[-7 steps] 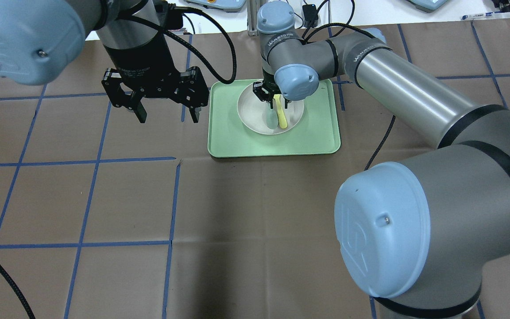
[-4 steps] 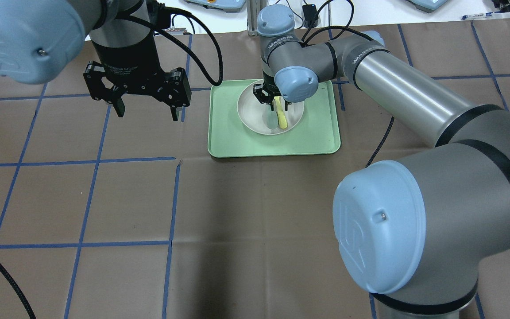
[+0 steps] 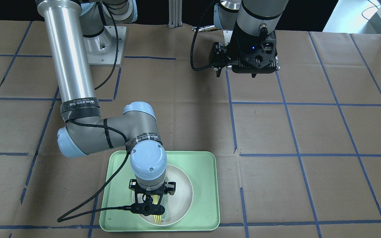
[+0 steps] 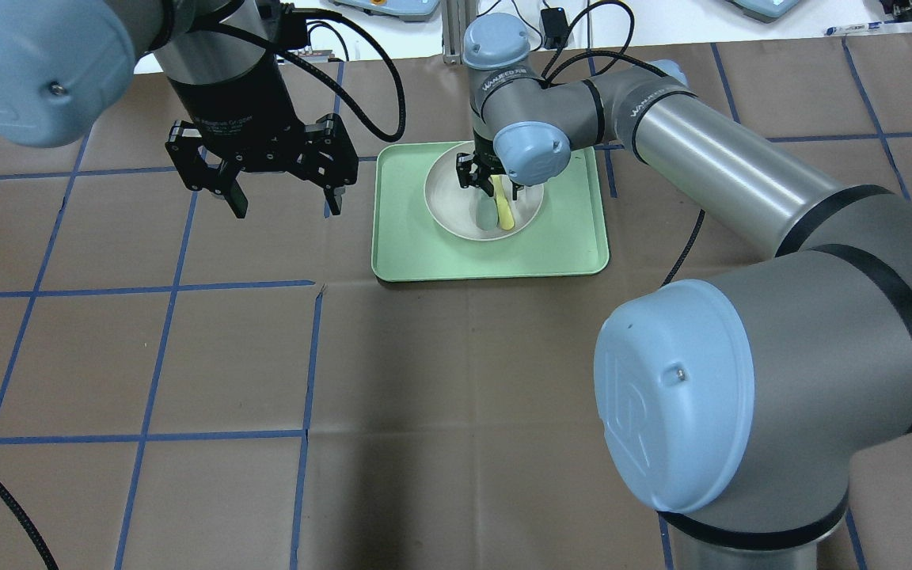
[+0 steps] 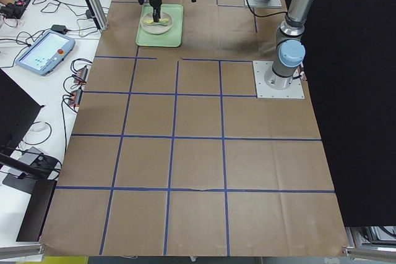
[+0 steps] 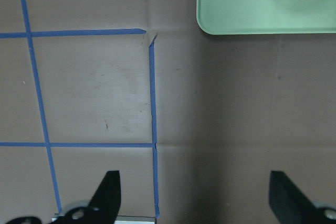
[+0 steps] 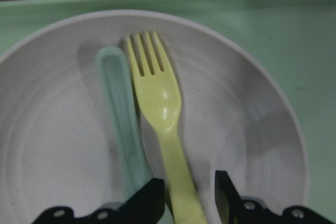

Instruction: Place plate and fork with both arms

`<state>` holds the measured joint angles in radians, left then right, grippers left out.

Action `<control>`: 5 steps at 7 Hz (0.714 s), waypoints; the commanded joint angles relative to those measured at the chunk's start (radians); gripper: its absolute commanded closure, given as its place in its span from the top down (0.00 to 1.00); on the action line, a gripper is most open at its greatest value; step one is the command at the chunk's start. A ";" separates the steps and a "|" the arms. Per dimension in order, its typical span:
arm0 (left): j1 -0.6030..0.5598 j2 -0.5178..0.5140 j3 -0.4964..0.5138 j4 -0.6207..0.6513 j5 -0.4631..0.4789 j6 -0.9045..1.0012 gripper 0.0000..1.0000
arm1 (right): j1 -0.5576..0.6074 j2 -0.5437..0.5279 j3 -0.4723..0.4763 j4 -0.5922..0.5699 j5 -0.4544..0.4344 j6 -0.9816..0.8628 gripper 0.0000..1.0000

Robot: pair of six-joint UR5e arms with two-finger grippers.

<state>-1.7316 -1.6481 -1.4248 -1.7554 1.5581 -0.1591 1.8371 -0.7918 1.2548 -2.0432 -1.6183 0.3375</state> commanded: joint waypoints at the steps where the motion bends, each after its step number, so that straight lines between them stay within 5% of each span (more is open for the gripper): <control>1: -0.002 0.001 0.003 -0.001 -0.009 0.000 1.00 | -0.002 0.006 0.000 0.000 0.002 0.000 0.47; 5: 0.000 -0.002 0.006 0.005 -0.003 0.016 1.00 | -0.002 0.013 -0.005 -0.006 0.002 0.000 0.47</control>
<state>-1.7319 -1.6492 -1.4192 -1.7521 1.5515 -0.1471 1.8347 -0.7797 1.2513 -2.0492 -1.6168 0.3375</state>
